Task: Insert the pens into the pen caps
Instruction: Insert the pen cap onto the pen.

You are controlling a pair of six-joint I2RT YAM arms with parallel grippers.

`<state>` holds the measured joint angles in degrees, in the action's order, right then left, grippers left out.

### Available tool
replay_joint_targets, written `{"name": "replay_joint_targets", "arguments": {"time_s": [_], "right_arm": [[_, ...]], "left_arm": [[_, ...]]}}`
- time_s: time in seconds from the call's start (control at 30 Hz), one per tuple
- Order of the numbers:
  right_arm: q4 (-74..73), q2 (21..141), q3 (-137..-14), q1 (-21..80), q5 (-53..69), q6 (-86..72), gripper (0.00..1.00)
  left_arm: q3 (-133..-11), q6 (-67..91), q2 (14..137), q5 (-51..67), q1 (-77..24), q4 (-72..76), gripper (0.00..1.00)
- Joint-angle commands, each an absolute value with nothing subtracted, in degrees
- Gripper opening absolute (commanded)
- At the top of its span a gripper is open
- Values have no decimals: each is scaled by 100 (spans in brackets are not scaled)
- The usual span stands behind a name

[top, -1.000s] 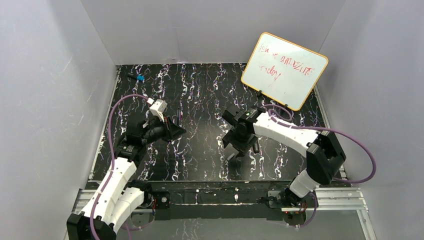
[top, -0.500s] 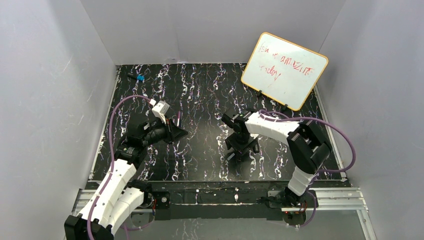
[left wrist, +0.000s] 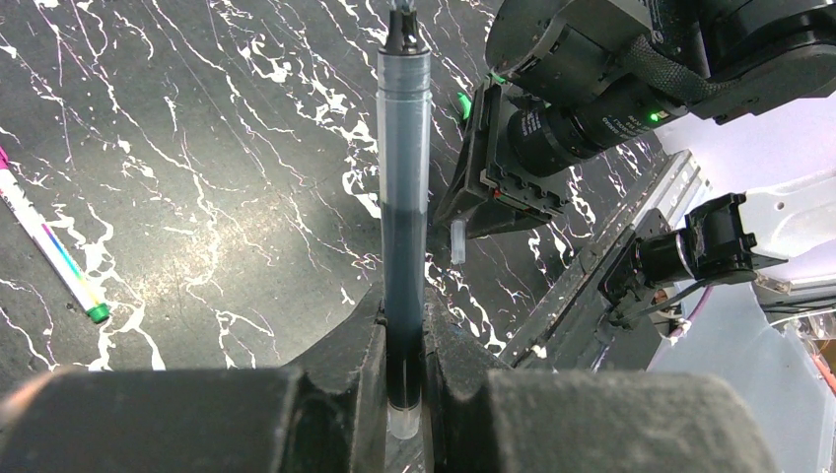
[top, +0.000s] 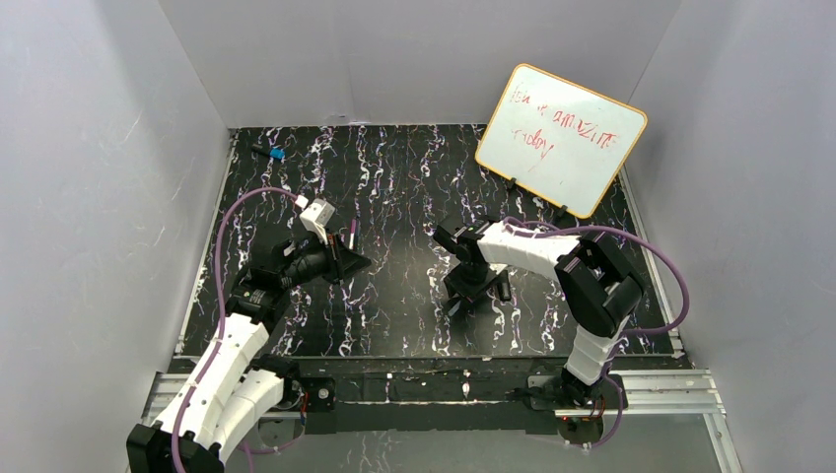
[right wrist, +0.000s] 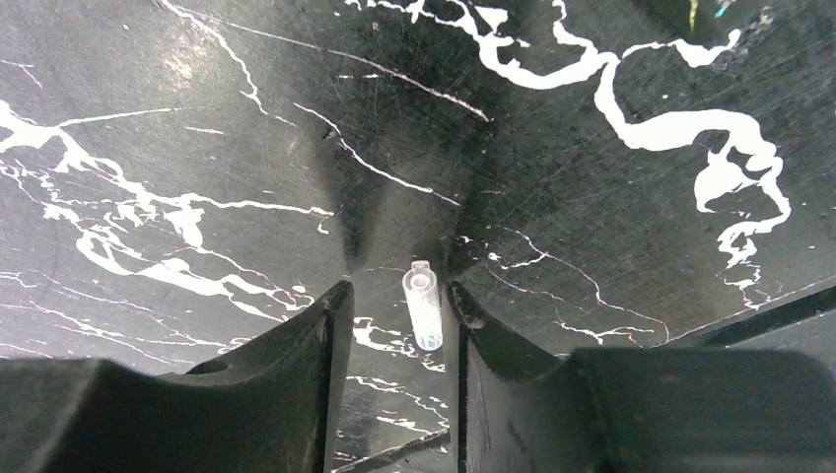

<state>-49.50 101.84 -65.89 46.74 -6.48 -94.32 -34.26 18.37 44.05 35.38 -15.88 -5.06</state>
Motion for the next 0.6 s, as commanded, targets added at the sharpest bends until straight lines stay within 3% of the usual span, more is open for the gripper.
{"name": "replay_joint_targets", "arguments": {"time_s": [0.0, 0.57], "right_arm": [[-5134, 10101, -6642, 4662, -922, -9554, 44], [-5025, 10037, -6180, 4667, -819, -9622, 41]], "left_arm": [[-3595, 1758, 4359, 3591, -1620, -611, 0], [-3595, 1749, 4369, 3597, -1629, -626, 0]]}}
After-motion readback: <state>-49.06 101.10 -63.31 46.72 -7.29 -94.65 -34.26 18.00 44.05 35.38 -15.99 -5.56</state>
